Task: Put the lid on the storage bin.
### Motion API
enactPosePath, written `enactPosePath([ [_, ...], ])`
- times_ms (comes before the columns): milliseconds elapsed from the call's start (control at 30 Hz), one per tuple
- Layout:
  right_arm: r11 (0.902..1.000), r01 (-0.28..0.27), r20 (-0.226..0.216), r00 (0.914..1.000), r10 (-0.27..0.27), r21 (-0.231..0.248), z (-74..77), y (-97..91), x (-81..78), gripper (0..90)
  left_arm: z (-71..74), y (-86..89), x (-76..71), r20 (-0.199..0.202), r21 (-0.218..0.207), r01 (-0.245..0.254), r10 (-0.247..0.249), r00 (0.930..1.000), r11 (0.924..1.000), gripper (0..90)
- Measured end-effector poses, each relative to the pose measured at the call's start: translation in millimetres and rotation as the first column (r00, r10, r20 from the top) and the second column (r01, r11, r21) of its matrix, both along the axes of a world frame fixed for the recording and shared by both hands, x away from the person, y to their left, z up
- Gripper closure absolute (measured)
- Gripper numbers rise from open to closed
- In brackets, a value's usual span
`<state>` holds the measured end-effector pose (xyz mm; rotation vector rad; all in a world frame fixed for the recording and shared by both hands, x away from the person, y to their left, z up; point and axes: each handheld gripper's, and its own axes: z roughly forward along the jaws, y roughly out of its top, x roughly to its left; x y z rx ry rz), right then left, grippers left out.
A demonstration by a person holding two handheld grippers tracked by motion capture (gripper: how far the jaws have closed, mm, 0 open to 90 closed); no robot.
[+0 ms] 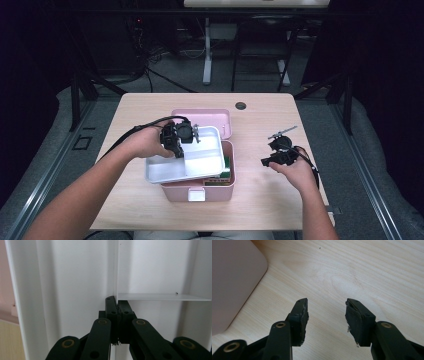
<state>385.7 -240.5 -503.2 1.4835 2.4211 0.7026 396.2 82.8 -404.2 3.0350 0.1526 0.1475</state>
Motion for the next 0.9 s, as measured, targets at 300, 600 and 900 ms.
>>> enactPosePath([
  [300,1.0,0.001,0.001,1.0,-0.001,0.0,-0.1,0.1,0.0,52.1,-2.2,-19.5,-6.2,-0.001,-0.029,0.046,-0.046,0.9989,0.9985,89.0],
  [600,1.0,0.005,0.001,1.0,-0.005,0.004,-0.8,0.6,0.2,52.1,-8.3,-25.2,-5.4,0.0,-0.019,0.059,-0.059,0.9983,0.9981,89.0],
  [900,1.0,0.002,0.003,1.0,-0.002,0.002,-0.9,0.8,0.3,52.1,-16.0,-31.6,-8.2,-0.012,-0.004,0.097,-0.098,0.9952,0.9952,89.0],
])
